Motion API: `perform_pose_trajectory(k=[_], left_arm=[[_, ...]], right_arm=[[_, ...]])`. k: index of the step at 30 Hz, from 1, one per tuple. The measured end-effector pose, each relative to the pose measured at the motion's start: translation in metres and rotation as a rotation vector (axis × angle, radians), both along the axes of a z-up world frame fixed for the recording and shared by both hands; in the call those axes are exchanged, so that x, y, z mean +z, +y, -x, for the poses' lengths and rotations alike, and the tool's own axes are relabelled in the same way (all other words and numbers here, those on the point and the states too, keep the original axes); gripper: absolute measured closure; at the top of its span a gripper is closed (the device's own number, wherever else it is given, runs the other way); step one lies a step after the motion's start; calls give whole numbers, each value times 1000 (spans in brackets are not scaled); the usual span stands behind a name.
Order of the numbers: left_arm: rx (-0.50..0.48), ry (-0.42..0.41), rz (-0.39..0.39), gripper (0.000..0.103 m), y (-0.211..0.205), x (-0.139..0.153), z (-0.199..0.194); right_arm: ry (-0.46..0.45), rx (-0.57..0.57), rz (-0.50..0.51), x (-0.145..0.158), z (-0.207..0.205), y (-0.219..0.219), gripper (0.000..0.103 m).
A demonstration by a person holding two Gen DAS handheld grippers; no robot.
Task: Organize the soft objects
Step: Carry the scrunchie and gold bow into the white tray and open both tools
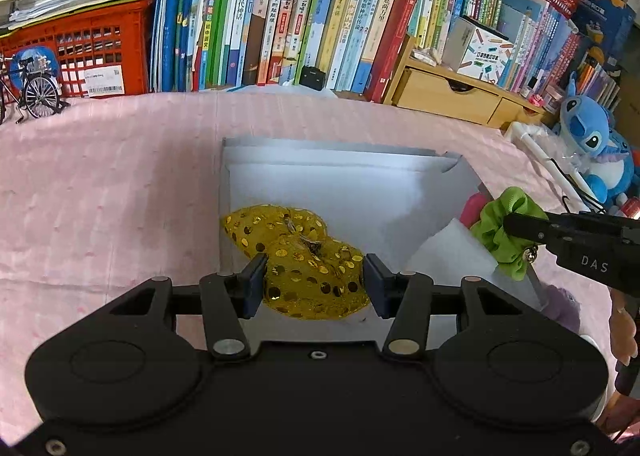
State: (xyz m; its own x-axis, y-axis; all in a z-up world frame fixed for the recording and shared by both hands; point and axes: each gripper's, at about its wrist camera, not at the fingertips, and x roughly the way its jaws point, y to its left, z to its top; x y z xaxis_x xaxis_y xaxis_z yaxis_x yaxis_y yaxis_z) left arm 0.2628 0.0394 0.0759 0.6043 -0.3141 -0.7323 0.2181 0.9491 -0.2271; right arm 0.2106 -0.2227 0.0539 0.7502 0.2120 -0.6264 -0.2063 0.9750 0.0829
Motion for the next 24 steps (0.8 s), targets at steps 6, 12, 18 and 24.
perform_pose_trajectory(k=[6,12,18,24], left_arm=[[-7,14,5,52,0,-1,-1],[-8,16,18,48,0,-1,-2],[-8,2,20,42,1,2,1],[-5,-26,21,33,3,10,9]], right_arm=[[39,33,-22,-1,-4,1,75],[56,54,-15,-3,-5,5,72],[38,73,-11,0,-2,8,55],[22,80,-9,4,1,6,49]])
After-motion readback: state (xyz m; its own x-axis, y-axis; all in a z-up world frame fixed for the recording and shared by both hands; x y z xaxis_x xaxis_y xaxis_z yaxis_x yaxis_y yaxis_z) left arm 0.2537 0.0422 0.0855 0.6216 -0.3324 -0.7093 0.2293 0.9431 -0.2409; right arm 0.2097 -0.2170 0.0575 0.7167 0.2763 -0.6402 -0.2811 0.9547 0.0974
